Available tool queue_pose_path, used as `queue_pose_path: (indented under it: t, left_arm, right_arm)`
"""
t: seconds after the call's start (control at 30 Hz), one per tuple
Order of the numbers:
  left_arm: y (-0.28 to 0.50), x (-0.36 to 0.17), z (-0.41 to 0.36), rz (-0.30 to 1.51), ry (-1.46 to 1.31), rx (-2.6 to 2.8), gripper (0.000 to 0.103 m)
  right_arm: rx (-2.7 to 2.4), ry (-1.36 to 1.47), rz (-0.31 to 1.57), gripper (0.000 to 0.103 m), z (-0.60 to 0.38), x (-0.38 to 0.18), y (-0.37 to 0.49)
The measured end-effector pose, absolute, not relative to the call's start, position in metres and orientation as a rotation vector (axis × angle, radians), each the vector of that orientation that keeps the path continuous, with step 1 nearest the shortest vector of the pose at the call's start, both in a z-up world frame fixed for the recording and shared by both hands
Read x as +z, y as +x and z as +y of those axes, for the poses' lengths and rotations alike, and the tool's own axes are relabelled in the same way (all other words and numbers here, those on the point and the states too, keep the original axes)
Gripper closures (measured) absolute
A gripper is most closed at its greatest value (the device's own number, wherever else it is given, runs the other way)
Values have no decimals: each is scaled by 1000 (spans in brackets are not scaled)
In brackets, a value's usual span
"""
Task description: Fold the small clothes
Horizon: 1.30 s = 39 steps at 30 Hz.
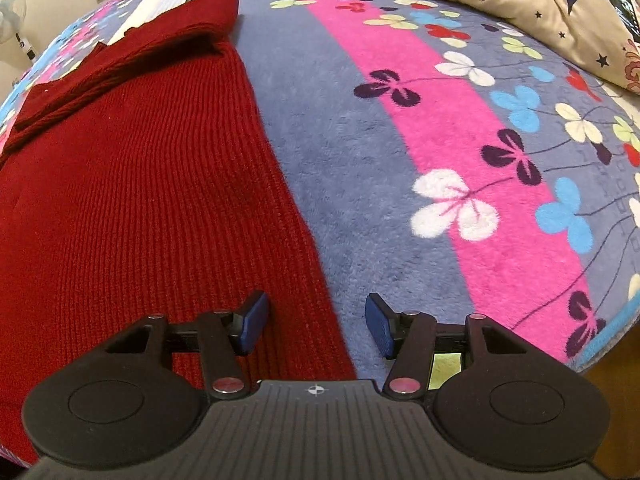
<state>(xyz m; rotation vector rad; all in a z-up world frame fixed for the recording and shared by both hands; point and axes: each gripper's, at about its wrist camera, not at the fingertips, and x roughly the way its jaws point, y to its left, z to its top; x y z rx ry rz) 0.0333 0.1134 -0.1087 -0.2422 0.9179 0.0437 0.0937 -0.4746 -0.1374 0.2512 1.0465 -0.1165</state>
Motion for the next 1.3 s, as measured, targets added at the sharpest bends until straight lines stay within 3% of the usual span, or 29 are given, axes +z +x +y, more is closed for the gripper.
queue_pose_path:
  t: [0.07,0.1,0.13,0.2,0.33,0.43,0.47,0.5,0.6,0.73,0.8,0.83,1.0,1.2,1.3]
  left_arm:
    - [32,-110,112,915,-232,39,62]
    - [32,-110,113,911,-234,30,75]
    - [31,-109,113,905,-236,21,89]
    - [27,-102,112,868,-229,11,90]
    - [15,-85,111,771,-241,-45,89]
    - [20,-93,110,841,-251,-33,88]
    - [24,-101,110,897,-262,-27,85]
    - [28,-107,110,935,-265,-10,75]
    - [32,-110,110,947,-267,-6,71]
    - [32,-110,107,943,-255,-10,72]
    - [31,-107,107,920,-245,-10,91]
    - [27,-103,111,891,-249,-19,90]
    - [19,-90,105,812,-259,-92,90]
    - [31,-109,106,942,-273,-58,84]
    - [30,-109,108,945,-276,-54,83]
  right_arm:
    - [-88,246,1044,68,-472,-137,95]
    - [-61,245,1040,83,-470,-136,95]
    - [-37,233,1033,89,-466,-134,94]
    - [-20,194,1012,91,-461,-130,92]
    - [42,332,903,92,-473,-109,83]
    - [3,294,943,91,-474,-115,85]
    - [-12,271,987,90,-472,-122,88]
    - [-12,255,1024,86,-470,-128,90]
    - [-12,201,1050,84,-460,-132,93]
    - [-15,218,1055,81,-461,-133,92]
    - [-9,214,1051,82,-460,-134,92]
    - [-4,212,1042,90,-459,-132,90]
    - [67,303,921,91,-467,-114,85]
    - [-1,224,1061,80,-460,-136,92]
    - [8,208,1058,80,-458,-135,91]
